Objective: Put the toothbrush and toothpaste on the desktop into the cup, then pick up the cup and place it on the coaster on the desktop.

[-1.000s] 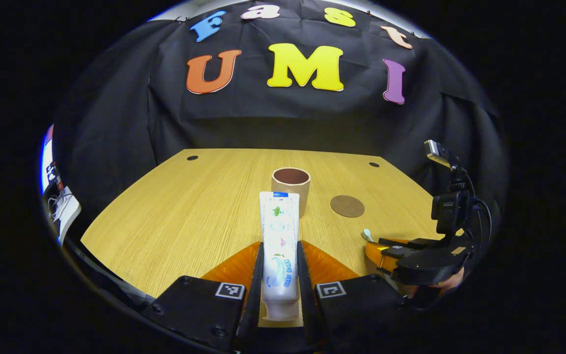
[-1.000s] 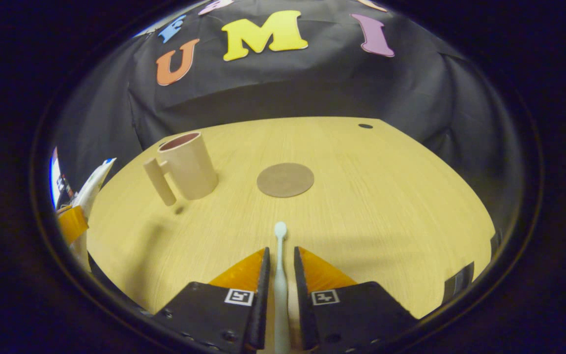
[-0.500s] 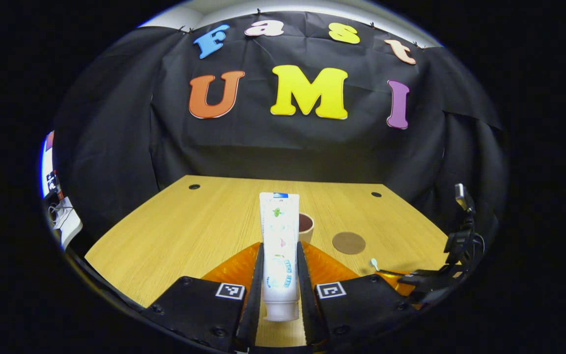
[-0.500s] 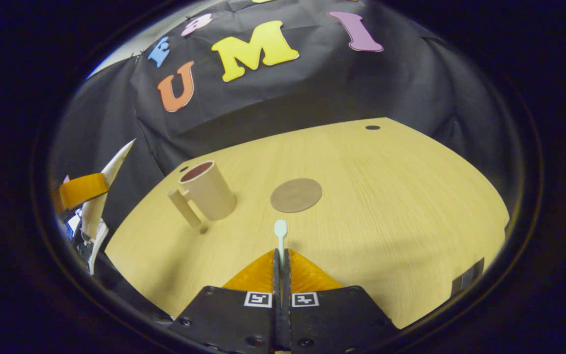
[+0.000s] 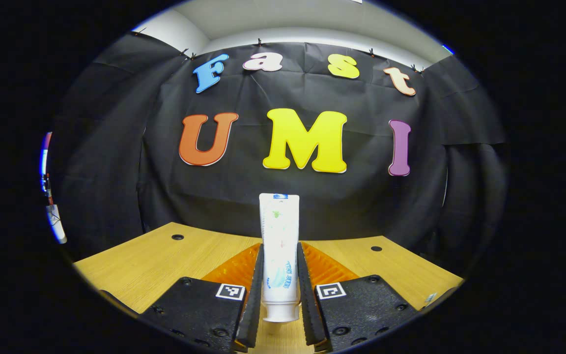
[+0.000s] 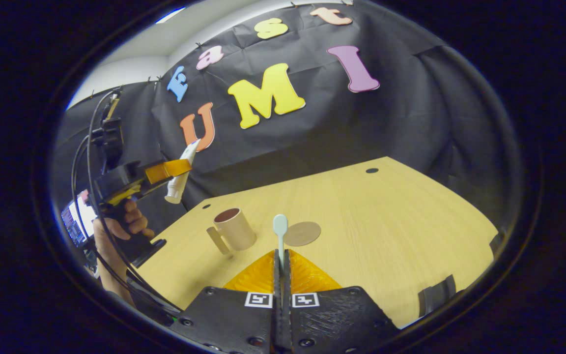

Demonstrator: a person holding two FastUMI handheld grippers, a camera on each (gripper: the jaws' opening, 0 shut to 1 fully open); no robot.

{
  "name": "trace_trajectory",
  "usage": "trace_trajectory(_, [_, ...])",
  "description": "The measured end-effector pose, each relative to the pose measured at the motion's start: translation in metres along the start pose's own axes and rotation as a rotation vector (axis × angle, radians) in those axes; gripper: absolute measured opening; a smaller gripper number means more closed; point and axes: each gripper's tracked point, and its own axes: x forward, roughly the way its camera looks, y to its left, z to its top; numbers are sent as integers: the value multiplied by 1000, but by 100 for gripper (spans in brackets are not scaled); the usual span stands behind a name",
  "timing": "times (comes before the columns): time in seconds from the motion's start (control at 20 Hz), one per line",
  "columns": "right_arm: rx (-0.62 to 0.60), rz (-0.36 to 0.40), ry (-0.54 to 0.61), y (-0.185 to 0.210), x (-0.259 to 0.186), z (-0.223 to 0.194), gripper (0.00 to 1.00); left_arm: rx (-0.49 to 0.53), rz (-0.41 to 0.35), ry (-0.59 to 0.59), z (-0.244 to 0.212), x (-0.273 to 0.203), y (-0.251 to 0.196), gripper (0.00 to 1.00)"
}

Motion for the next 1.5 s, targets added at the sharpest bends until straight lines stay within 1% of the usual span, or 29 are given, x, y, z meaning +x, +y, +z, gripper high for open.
trace_trajectory(0.1, [-9, -5, -34, -3, -8, 9, 0, -2, -20, 14, -14, 13, -4, 38])
trace_trajectory(0.2, [-11, 4, -45, -4, -15, 10, 0, -34, -30, 57, -30, 22, -5, 39])
trace_trajectory(0.35, [-20, -7, -42, -10, -12, 7, 0, -53, -21, 88, -41, 30, -3, 40])
trace_trajectory(0.55, [-1, -14, -25, -14, -6, 5, 0, -47, -21, 92, -42, 35, -2, 43])
trace_trajectory(0.75, [1, -11, -24, -14, -5, 3, 0, -47, -17, 92, -44, 36, -1, 43])
trace_trajectory(0.8, [-2, -12, -25, -14, -6, 3, 0, -42, -14, 75, -39, 36, 1, 43])
trace_trajectory(0.95, [-3, -11, -31, -13, -7, 4, 0, -23, -5, 55, -33, 35, 4, 37])
trace_trajectory(1.1, [-12, -2, -16, -12, -4, -1, 0, -60, -6, 85, -43, 33, 6, 37])
trace_trajectory(1.3, [-28, 20, -9, -1, 0, -3, 0, -74, 1, 108, -48, 31, 14, 43])
trace_trajectory(1.35, [-34, 25, -7, 2, 1, -4, 0, -75, -2, 104, -47, 30, 15, 39])
trace_trajectory(1.4, [-41, 32, -6, 5, 2, -4, 0, -73, -9, 104, -48, 29, 15, 53])
trace_trajectory(1.5, [-57, 48, -5, 13, 6, -2, 0, -66, -10, 112, -48, 26, 18, 61])
